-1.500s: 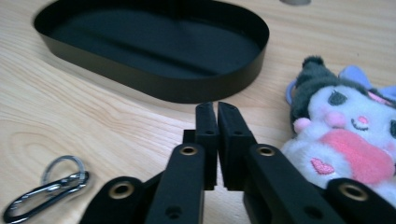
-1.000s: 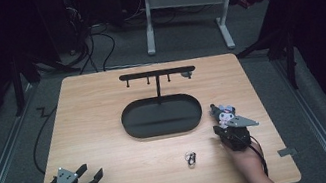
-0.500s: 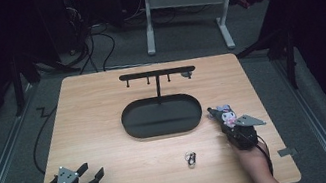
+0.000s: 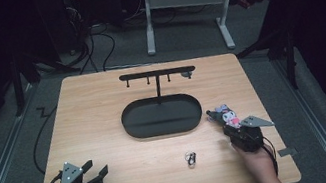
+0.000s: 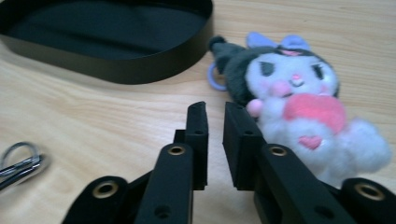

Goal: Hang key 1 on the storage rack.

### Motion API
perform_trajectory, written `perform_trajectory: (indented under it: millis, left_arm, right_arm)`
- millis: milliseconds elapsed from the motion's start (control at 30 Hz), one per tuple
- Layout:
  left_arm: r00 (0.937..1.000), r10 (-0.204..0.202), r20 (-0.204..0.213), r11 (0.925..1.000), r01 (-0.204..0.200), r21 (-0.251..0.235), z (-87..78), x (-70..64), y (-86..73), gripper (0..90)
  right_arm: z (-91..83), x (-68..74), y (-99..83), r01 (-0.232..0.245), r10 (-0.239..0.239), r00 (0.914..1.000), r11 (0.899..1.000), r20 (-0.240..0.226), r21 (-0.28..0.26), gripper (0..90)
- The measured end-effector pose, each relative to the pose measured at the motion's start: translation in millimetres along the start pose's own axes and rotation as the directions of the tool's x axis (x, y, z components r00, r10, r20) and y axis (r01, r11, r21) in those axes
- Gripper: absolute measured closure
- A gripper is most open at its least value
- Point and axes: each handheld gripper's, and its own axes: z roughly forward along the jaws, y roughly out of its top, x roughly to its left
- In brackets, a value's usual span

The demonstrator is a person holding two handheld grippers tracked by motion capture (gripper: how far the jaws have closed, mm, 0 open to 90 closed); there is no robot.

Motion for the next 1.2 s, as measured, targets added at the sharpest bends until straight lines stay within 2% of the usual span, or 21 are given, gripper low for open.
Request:
perform_trajectory:
  millis: [33,100,200,233,267,333,400,433,467,500,800,900,933,967,1000,1033,1067,1167,1200]
  left_arm:
    - [0.9998,0.018,0.001,0.9998,-0.018,0.004,2.3,-1.9,2.0,38.3]
    - [0.9999,0.009,0.005,0.9999,-0.009,-0.012,4.3,-2.0,0.2,37.5]
    - [1.0,-0.002,0.006,0.9999,0.003,-0.014,7.0,-1.1,-2.6,37.9]
    - [0.9997,-0.003,0.025,1.0,0.003,-0.002,10.1,-1.1,-3.1,37.8]
    - [0.9997,-0.003,0.025,1.0,0.003,-0.002,10.1,-1.1,-3.1,37.8]
    - [0.9993,0.032,0.018,0.9995,-0.032,-0.002,10.7,-3.2,-3.4,37.8]
    - [0.9991,0.028,0.031,0.9995,-0.027,-0.013,11.6,-2.7,-3.2,37.7]
    - [0.9991,0.033,0.027,0.9993,-0.032,-0.019,13.4,-2.3,-2.7,35.8]
    - [0.9991,0.033,0.027,0.9993,-0.032,-0.019,13.4,-2.3,-2.7,35.9]
    - [0.9989,0.032,0.034,0.9994,-0.031,-0.016,15.7,-1.2,-1.9,35.9]
    - [0.9985,0.036,0.041,0.9993,-0.036,-0.012,25.4,0.6,2.4,35.3]
    - [0.9983,0.034,0.048,0.9993,-0.033,-0.015,28.0,-0.2,5.9,35.3]
    - [0.9983,0.034,0.048,0.9993,-0.033,-0.015,28.0,-0.2,5.9,35.4]
    - [0.9982,0.03,0.052,0.9995,-0.029,-0.015,29.6,-0.9,6.7,35.4]
    - [0.9982,0.03,0.052,0.9995,-0.029,-0.015,29.6,-0.9,6.7,35.4]
    - [0.9978,0.031,0.059,0.9995,-0.031,-0.01,31.9,-1.9,7.0,35.4]
    - [0.9978,0.031,0.059,0.9995,-0.031,-0.01,31.9,-1.9,7.0,35.4]
    - [0.9973,0.039,0.062,0.9993,-0.038,-0.006,35.5,-3.2,6.9,35.3]
    - [0.9967,0.045,0.067,0.999,-0.044,-0.004,36.9,-4.0,6.8,35.3]
  right_arm:
    - [-3.8,1.9,-0.3,-0.012,0.012,0.9998,1.0,-0.017,0.005,77.3]
    - [-6.0,4.8,-0.2,-0.019,0.019,0.9996,1.0,-0.019,0.019,75.7]
    - [-7.0,8.0,-1.6,-0.004,0.004,1.0,0.999,-0.001,0.037,74.8]
    - [-8.5,10.6,-3.3,0.006,-0.007,0.9999,0.999,0.013,0.053,73.9]
    - [-8.5,10.6,-3.3,0.006,-0.007,0.9999,0.999,0.013,0.053,73.9]
    - [-10.7,12.2,-5.3,0.011,-0.012,0.9997,0.998,0.02,0.069,72.2]
    - [-11.5,13.2,-7.4,0.007,-0.008,0.9999,0.996,0.013,0.088,71.1]
    - [-12.4,15.0,-8.4,0.025,-0.029,0.9992,0.993,0.028,0.117,70.3]
    - [-12.4,15.0,-8.4,0.025,-0.029,0.9992,0.993,0.028,0.117,70.3]
    - [-13.5,15.6,-7.9,0.04,-0.045,0.9984,0.991,0.035,0.131,69.9]
    - [-18.1,17.7,1.3,0.048,-0.057,0.9975,0.982,0.042,0.182,65.8]
    - [-18.1,20.9,5.8,0.079,-0.088,0.9957,0.97,0.028,0.231,63.3]
    - [-18.1,20.9,5.8,0.079,-0.088,0.9957,0.97,0.028,0.231,63.3]
    - [-18.0,22.3,7.7,0.093,-0.103,0.9944,0.964,0.026,0.25,63.0]
    - [-18.0,22.3,7.7,0.093,-0.103,0.9944,0.964,0.026,0.25,63.0]
    - [-17.8,22.7,9.9,0.109,-0.117,0.9929,0.957,0.017,0.268,62.2]
    - [-17.8,22.7,9.9,0.109,-0.117,0.9929,0.957,0.017,0.268,62.2]
    - [-19.0,23.0,13.7,0.126,-0.135,0.9908,0.943,0.007,0.308,60.0]
    - [-19.9,21.9,15.8,0.134,-0.141,0.99,0.934,-0.002,0.332,58.1]
